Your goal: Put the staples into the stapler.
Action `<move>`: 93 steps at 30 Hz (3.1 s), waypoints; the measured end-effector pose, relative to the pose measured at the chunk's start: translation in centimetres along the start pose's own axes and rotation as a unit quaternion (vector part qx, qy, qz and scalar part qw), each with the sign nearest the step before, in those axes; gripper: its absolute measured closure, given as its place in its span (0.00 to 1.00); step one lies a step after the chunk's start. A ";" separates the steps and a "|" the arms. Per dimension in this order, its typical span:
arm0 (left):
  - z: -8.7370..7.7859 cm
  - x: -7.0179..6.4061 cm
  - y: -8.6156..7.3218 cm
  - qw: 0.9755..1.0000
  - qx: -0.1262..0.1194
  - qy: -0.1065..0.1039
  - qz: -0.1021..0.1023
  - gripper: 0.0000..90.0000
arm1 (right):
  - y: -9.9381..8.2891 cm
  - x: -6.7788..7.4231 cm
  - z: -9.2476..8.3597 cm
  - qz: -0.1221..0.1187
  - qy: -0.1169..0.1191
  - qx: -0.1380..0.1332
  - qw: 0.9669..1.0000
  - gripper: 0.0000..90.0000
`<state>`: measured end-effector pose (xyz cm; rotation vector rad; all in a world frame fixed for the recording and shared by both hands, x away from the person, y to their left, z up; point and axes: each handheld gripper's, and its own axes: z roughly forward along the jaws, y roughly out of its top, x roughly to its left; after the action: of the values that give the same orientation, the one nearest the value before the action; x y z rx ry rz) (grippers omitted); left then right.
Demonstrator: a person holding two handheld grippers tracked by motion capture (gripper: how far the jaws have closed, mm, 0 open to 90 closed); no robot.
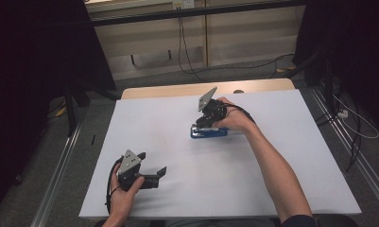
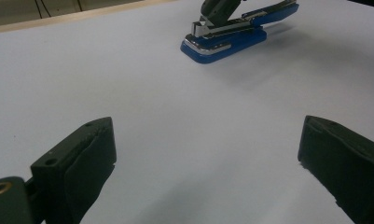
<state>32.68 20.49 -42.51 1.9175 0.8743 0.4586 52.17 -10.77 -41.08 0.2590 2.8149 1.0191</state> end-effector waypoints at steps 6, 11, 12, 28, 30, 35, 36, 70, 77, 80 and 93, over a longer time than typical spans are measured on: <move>-0.1 0.0 0.0 1.000 0.001 0.000 0.001 0.05 | 0.0 0.1 -0.1 -0.002 -0.002 -0.001 1.000 0.88; -0.1 0.0 0.0 1.000 0.000 0.001 0.000 0.05 | 0.1 0.2 0.2 -0.006 -0.001 0.000 1.000 0.88; -0.1 0.0 0.0 1.000 0.001 0.000 0.002 0.05 | 0.1 0.1 0.3 -0.007 0.000 -0.001 1.000 0.88; 0.0 0.0 0.0 1.000 0.000 -0.001 0.001 0.05 | 0.1 0.0 0.4 -0.001 0.004 -0.003 1.000 0.88; 0.0 0.0 0.0 1.000 0.000 -0.001 0.001 0.05 | 0.1 0.0 0.4 -0.001 0.003 -0.003 1.000 0.88; 0.0 0.0 0.0 1.000 -0.001 -0.001 -0.002 0.05 | 0.2 0.1 0.5 0.002 0.002 -0.007 1.000 0.88; 0.0 0.0 0.0 1.000 -0.001 -0.001 -0.002 0.05 | 0.2 0.1 0.5 0.004 0.002 -0.008 1.000 0.88; -0.2 0.1 0.0 1.000 0.000 0.002 0.002 0.05 | -0.5 0.1 0.0 0.080 -0.032 -0.031 0.996 0.54; -0.1 0.1 0.0 1.000 -0.001 0.002 -0.001 0.05 | -1.0 0.6 -0.1 0.108 -0.050 -0.045 0.992 0.40; -0.1 0.1 0.0 1.000 -0.001 0.001 -0.002 0.05 | -1.3 0.6 -0.3 0.123 -0.059 -0.054 0.989 0.35; -0.1 0.2 0.0 1.000 -0.001 0.002 0.000 0.05 | -2.6 1.5 -1.1 0.186 -0.101 -0.066 0.975 0.13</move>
<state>32.76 20.65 -42.46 1.9158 0.8764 0.4619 50.21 -13.12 -41.99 0.8472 2.5551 1.1663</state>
